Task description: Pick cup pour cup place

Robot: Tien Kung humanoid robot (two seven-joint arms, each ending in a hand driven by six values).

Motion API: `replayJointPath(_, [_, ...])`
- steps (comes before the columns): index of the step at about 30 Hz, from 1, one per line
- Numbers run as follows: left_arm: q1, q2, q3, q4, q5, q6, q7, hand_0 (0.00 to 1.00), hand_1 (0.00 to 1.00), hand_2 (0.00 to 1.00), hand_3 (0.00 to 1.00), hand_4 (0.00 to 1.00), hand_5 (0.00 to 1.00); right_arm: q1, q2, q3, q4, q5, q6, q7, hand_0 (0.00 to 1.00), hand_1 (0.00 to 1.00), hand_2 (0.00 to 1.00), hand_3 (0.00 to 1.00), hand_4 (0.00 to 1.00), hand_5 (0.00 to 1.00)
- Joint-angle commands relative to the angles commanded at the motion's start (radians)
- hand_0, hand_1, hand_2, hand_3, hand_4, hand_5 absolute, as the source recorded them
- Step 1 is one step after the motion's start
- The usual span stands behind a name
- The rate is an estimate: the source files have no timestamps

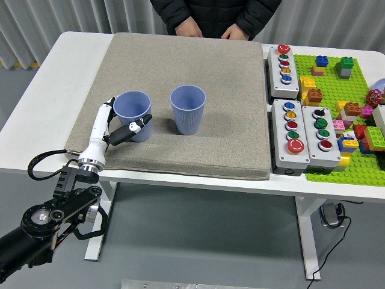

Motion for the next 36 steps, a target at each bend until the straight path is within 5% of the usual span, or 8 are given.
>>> replayJointPath(5, [0.007,0.003,-0.005,-0.005,0.028,-0.020,0.013,0.679,0.684,0.740,0.698,0.970,0.440,-0.003,0.001,0.001,0.000,-0.003,0.001,0.000,0.699,0.695,0.639,0.603,0.010,0.314])
replayJointPath(6, [0.008,0.003,-0.006,-0.006,0.033,-0.024,0.016,0.711,0.744,0.823,0.826,0.963,0.425,-0.003,0.001,0.002,0.000,-0.003,0.001,0.000,0.698,0.695,0.639,0.603,0.008,0.314])
replayJointPath(11, [0.013,0.005,-0.012,-0.010,0.059,-0.043,0.033,0.711,0.744,0.823,0.826,0.963,0.425,-0.006,0.001,0.000,0.000,-0.003,0.001,0.000,0.698,0.695,0.639,0.603,0.008,0.314])
replayJointPath(12, [0.014,0.005,-0.013,-0.010,0.063,-0.046,0.034,0.751,0.765,0.908,0.943,0.959,0.422,-0.007,0.001,0.000,0.000,-0.003,0.001,0.000,0.698,0.695,0.639,0.603,0.006,0.313])
replayJointPath(18, [0.016,0.007,-0.026,-0.022,0.090,-0.056,0.046,0.783,0.803,0.967,0.994,0.961,0.423,-0.007,0.001,0.000,0.000,-0.004,0.002,0.000,0.698,0.695,0.639,0.603,0.004,0.311])
replayJointPath(29, [0.034,0.020,-0.052,-0.056,0.126,-0.071,0.063,0.802,0.828,0.998,0.998,0.966,0.424,-0.005,0.000,0.000,0.000,-0.002,0.001,0.000,0.698,0.694,0.639,0.603,0.003,0.310])
replayJointPath(36, [0.053,0.035,-0.076,-0.099,0.163,-0.106,0.098,0.894,0.940,0.998,0.998,0.979,0.443,-0.003,0.000,0.004,0.000,-0.009,0.000,0.002,0.698,0.694,0.635,0.603,0.003,0.309])
